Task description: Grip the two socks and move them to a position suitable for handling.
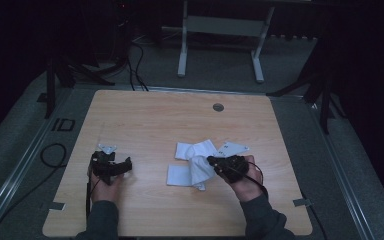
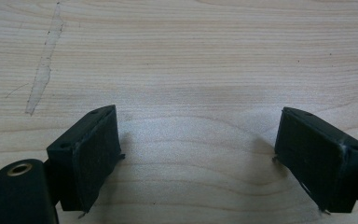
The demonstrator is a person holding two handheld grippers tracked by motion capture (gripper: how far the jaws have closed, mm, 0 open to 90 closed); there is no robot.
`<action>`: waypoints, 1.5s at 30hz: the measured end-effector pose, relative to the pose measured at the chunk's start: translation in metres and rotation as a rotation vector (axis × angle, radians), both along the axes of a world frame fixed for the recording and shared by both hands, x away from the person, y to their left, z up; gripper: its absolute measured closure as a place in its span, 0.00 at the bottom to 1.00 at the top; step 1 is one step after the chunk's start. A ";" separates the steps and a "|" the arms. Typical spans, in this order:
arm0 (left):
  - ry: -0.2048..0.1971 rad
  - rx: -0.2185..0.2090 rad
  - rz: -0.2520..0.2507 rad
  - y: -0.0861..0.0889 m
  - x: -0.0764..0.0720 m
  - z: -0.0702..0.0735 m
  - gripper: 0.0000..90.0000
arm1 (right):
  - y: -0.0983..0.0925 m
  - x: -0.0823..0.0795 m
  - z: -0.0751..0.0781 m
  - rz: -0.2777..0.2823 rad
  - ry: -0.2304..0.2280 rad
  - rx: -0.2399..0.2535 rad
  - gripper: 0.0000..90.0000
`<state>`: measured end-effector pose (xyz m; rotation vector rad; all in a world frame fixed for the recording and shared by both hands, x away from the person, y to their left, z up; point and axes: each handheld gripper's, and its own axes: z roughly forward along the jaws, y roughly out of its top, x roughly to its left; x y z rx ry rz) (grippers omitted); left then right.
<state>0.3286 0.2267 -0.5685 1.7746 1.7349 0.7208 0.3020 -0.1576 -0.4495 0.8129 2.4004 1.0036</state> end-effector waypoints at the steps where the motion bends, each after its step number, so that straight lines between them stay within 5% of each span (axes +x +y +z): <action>1: -0.001 0.000 0.001 0.000 0.000 0.000 0.15 | -0.003 0.000 0.001 -0.004 0.002 -0.003 0.98; 13: 0.000 0.000 0.000 0.000 0.000 0.000 0.15 | -0.051 -0.002 0.001 -0.094 0.016 -0.025 0.98; 20: -0.002 0.000 0.001 0.000 0.000 0.000 0.15 | -0.063 0.001 -0.007 -0.134 0.023 -0.063 0.98; 24: -0.001 0.000 0.002 0.000 0.000 0.000 0.15 | -0.070 0.007 -0.018 -0.172 0.034 -0.119 0.88; 28: 0.000 -0.001 0.001 0.000 0.000 0.000 0.15 | -0.071 0.009 -0.022 -0.177 0.039 -0.121 0.86; 34: -0.001 0.000 0.001 0.000 0.000 0.000 0.15 | -0.071 0.016 -0.047 -0.167 0.105 -0.158 0.99; 40: 0.001 0.002 0.000 0.000 0.000 0.000 0.15 | -0.072 0.020 -0.080 -0.160 0.184 -0.202 1.00; 45: 0.001 0.002 0.001 0.000 0.000 0.000 0.15 | -0.072 0.019 -0.092 -0.170 0.206 -0.202 1.00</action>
